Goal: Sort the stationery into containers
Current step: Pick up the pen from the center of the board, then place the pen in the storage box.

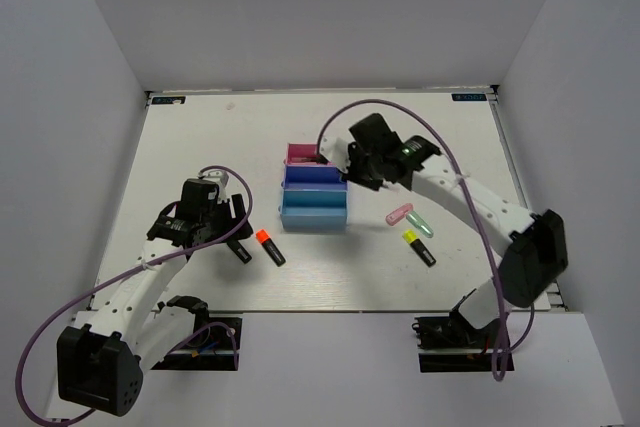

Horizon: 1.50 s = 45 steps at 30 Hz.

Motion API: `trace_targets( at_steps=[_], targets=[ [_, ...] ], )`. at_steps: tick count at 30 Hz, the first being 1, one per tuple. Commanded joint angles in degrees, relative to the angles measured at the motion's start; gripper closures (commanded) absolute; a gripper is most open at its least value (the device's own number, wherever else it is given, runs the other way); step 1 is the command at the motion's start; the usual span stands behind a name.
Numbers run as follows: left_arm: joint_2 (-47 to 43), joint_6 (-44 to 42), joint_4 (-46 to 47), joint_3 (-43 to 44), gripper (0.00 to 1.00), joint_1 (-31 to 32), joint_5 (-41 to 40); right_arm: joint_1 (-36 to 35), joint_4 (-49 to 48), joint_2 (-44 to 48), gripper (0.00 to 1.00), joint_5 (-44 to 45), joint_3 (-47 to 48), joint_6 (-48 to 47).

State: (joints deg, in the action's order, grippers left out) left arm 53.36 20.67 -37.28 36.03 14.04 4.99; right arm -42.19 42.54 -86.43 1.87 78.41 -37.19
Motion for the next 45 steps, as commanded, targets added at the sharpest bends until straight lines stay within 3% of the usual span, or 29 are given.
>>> trace_targets(
  at_steps=[1,8,14,28,40,41,42,45],
  targets=[
    [-0.37,-0.54,0.63,0.00,0.20,-0.16,-0.25,-0.70,-5.44,-10.29,1.00,4.37,6.13,-10.68],
    [-0.10,-0.80,0.10,0.27,0.21,-0.07,-1.83,-0.78,-20.64,-22.63,1.00,4.46,13.69,-25.37],
    [0.07,-1.07,-0.25,0.44,0.21,-0.16,-1.74,-1.31,-20.92,-27.46,1.00,1.03,18.79,-27.58],
    [-0.89,-1.07,-0.87,0.62,0.21,-0.07,-4.03,-3.95,-16.44,-39.33,1.00,2.26,36.01,-20.21],
    [0.34,-0.71,-0.78,0.45,0.21,-0.07,-2.71,-3.77,-13.63,-41.10,1.00,3.84,35.76,-14.84],
    [0.34,-0.71,-0.78,0.36,0.21,-0.16,-2.62,-3.86,-13.45,-41.10,0.94,3.93,35.67,-14.75],
    [0.42,-0.71,-0.61,0.44,0.21,-0.16,-2.36,-3.95,-12.67,-41.01,0.64,4.28,35.50,-14.23],
    [1.65,-0.10,-0.60,0.27,0.21,-0.16,-1.57,-3.77,-11.96,-40.83,0.37,5.59,35.15,-13.62]
  ],
)
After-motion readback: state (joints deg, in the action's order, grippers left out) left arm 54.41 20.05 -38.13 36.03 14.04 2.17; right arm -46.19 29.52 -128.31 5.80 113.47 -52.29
